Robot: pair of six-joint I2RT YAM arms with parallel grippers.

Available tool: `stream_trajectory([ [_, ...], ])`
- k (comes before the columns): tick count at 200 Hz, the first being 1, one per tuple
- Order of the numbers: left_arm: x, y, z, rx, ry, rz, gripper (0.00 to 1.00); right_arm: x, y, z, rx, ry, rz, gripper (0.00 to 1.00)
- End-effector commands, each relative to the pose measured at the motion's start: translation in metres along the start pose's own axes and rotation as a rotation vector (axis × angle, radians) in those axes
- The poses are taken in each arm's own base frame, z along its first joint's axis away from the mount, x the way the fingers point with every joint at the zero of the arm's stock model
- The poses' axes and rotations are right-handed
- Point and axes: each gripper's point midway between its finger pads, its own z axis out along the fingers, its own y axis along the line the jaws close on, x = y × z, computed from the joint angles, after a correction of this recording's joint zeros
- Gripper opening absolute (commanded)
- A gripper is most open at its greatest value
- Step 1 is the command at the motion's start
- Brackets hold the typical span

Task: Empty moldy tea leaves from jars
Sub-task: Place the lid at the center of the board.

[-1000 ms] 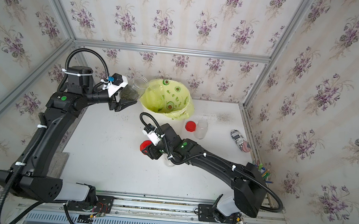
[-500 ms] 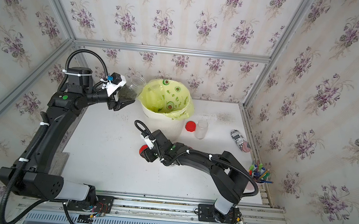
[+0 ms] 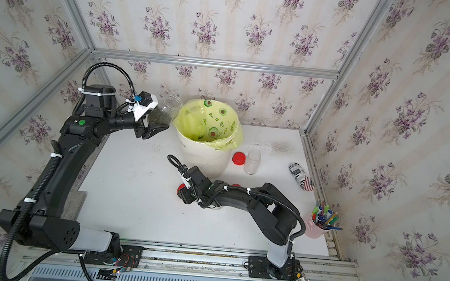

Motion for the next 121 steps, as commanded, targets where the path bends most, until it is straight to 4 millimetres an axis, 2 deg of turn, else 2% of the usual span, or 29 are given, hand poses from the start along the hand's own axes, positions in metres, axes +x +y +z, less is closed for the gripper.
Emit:
stream_trajectory([
  [1,-0.008,0.001,-0.002,0.001,-0.033,0.023,0.75,-0.003,-0.002,0.006,0.013,-0.014,0.005,0.32],
  [46,-0.008,0.001,-0.001,0.004,-0.034,0.024,0.75,0.001,-0.001,0.012,0.009,0.005,0.003,0.37],
  [121,-0.008,0.001,-0.001,0.006,-0.036,0.024,0.76,0.007,-0.001,0.018,0.005,0.041,-0.003,0.54],
])
